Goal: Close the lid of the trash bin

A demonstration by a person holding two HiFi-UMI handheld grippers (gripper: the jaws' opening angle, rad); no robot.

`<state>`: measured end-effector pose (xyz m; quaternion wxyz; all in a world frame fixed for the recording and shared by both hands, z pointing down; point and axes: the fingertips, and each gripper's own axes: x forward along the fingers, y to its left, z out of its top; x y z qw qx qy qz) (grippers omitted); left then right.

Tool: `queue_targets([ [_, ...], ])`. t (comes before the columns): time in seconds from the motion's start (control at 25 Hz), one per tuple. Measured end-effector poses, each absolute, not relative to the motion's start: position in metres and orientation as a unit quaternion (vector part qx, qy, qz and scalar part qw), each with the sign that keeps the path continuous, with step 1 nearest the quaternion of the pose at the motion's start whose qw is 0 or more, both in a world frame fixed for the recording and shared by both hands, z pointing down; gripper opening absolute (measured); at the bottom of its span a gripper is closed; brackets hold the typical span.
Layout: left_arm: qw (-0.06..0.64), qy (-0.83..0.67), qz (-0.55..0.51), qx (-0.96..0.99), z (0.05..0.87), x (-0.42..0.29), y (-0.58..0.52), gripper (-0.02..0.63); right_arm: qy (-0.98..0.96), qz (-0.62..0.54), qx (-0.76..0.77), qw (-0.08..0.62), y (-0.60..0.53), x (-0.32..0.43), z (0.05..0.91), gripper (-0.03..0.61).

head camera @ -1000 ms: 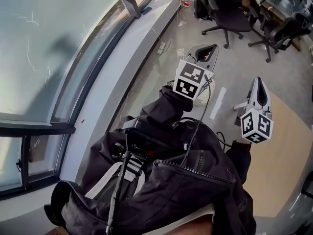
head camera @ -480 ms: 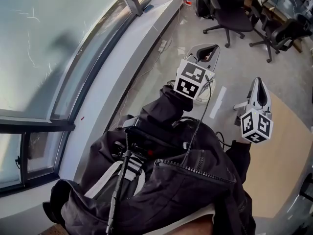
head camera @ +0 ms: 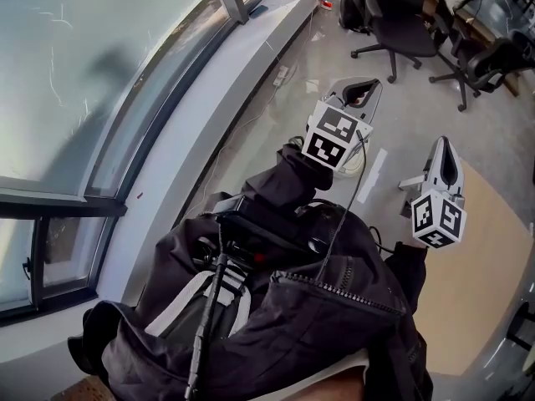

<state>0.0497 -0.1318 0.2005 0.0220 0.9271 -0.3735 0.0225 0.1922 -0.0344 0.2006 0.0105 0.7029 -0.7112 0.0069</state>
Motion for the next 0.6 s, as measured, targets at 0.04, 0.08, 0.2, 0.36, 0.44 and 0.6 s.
queue_targets([
  [0.04, 0.022, -0.373, 0.023, 0.927, 0.2011, 0.0499, -0.1314, 0.000, -0.711, 0.007, 0.703, 0.010, -0.0337, 0.1927, 0.2010, 0.003],
  [0.08, 0.023, -0.372, 0.023, 0.927, 0.2015, 0.0502, -0.1311, 0.000, -0.710, 0.007, 0.704, 0.010, -0.0331, 0.1931, 0.2014, 0.003],
  [0.2, 0.023, -0.370, 0.025, 0.928, 0.2031, 0.0514, -0.1296, 0.000, -0.710, 0.008, 0.704, 0.009, -0.0310, 0.1935, 0.2026, 0.003],
  [0.36, 0.023, -0.368, 0.026, 0.929, 0.2031, 0.0528, -0.1295, 0.000, -0.711, 0.008, 0.703, 0.009, -0.0313, 0.1928, 0.2037, 0.003],
  [0.44, 0.022, -0.369, 0.026, 0.929, 0.2024, 0.0528, -0.1303, 0.000, -0.711, 0.007, 0.703, 0.009, -0.0322, 0.1926, 0.2032, 0.003],
  [0.6, 0.022, -0.370, 0.025, 0.928, 0.2014, 0.0518, -0.1317, 0.000, -0.713, 0.005, 0.701, 0.010, -0.0338, 0.1921, 0.2021, 0.003],
])
